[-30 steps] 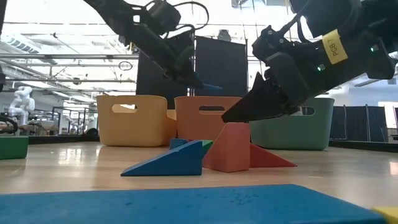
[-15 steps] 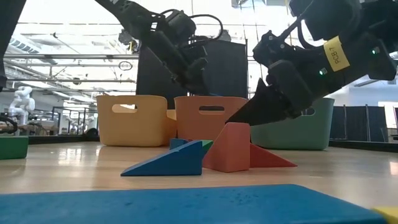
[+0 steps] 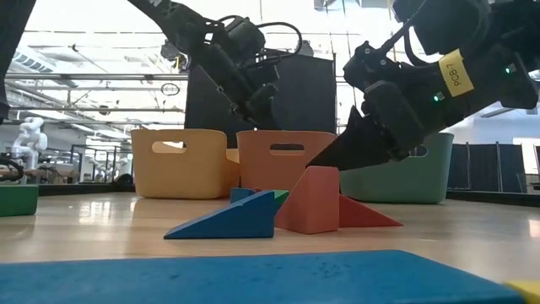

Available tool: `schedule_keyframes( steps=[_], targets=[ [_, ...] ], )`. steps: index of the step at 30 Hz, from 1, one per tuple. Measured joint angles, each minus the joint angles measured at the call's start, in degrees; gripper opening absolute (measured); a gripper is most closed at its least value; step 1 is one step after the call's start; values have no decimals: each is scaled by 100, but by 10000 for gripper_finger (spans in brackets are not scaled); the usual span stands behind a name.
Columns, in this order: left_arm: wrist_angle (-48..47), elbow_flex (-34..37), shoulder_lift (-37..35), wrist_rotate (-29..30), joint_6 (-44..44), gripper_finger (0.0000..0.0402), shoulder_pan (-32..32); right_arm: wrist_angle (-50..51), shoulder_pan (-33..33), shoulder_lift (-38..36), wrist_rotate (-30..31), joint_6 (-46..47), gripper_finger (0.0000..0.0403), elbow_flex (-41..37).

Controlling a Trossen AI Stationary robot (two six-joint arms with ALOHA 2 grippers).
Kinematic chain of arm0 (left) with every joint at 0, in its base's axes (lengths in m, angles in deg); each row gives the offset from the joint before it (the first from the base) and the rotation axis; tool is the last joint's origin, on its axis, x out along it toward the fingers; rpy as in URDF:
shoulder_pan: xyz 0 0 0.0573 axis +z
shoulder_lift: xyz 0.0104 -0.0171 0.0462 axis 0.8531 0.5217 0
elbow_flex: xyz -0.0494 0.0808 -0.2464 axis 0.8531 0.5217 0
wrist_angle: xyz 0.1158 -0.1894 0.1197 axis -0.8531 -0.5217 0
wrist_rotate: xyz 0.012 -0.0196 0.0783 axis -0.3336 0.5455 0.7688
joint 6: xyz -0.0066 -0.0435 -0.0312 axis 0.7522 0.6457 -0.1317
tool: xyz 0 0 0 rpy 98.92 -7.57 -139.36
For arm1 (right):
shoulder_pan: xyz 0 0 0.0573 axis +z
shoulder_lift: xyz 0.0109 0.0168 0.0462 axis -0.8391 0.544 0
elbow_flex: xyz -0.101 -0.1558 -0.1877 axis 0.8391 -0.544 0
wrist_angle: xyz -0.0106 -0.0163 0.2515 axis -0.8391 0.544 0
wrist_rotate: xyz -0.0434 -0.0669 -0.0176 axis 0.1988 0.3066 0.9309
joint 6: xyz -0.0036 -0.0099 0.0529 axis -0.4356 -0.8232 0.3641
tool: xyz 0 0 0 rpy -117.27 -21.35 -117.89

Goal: Sort blocks by size
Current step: Put the blue rectangle block into the orange bin, then put the green rectangle block into the orange bin

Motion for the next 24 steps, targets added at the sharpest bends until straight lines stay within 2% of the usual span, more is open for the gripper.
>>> schedule_keyframes(
  steps=[6, 15, 24],
  targets=[
    [-13, 0, 0, -28, 150, 140, -20, -2, 0, 0, 0, 0, 180, 0],
    [-11, 0, 0, -40, 162, 208, -20, -2, -2, 0, 0, -32, 180, 0],
    [-461, -2, -270, -71, 156, 213, -231, -60, -13, 0, 0, -407, 180, 0]
  ],
)
